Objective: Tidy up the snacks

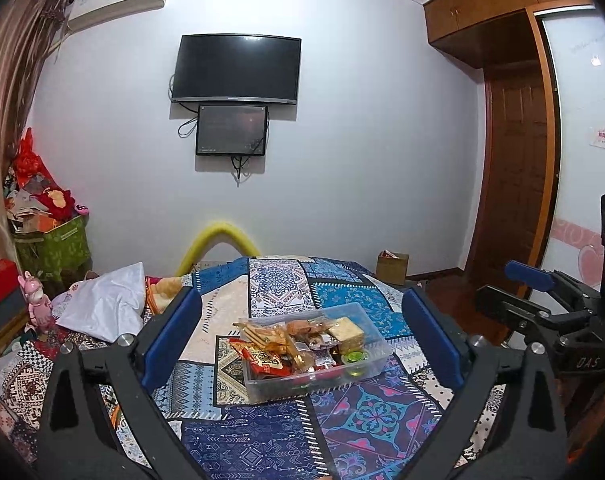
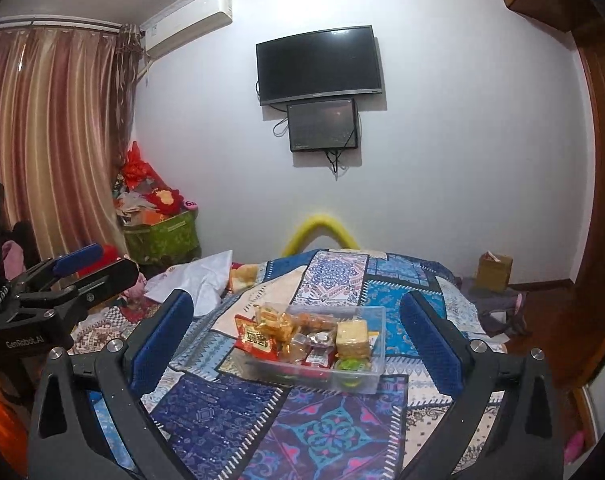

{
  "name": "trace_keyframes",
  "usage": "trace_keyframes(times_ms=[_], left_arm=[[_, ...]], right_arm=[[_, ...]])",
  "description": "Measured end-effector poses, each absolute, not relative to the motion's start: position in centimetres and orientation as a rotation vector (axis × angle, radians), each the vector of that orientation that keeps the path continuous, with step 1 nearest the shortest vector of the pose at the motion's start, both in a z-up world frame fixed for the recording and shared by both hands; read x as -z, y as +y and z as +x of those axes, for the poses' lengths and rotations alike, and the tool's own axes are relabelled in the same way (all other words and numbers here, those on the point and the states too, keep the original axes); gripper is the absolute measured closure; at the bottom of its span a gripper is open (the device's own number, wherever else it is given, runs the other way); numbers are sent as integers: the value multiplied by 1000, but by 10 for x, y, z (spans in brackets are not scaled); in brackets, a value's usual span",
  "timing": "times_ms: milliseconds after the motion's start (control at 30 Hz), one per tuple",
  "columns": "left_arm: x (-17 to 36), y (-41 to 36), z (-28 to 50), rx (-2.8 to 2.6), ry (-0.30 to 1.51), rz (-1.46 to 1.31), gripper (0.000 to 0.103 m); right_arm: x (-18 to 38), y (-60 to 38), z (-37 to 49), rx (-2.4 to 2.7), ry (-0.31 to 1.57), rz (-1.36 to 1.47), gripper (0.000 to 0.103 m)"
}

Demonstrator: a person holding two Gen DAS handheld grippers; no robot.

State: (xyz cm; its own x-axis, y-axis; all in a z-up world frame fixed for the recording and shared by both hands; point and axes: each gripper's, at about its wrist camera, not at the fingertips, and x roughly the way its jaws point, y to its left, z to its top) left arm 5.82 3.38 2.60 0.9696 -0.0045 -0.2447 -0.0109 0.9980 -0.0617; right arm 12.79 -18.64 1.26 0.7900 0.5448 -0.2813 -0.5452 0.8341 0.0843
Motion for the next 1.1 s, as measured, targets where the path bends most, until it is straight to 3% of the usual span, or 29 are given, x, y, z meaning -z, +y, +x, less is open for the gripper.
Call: trace_keyframes(times_ms=[1100], left_arm=[[-15, 33, 67, 2, 273, -77, 2]], right_arm=[[-10, -182, 126, -588, 309, 4, 0]])
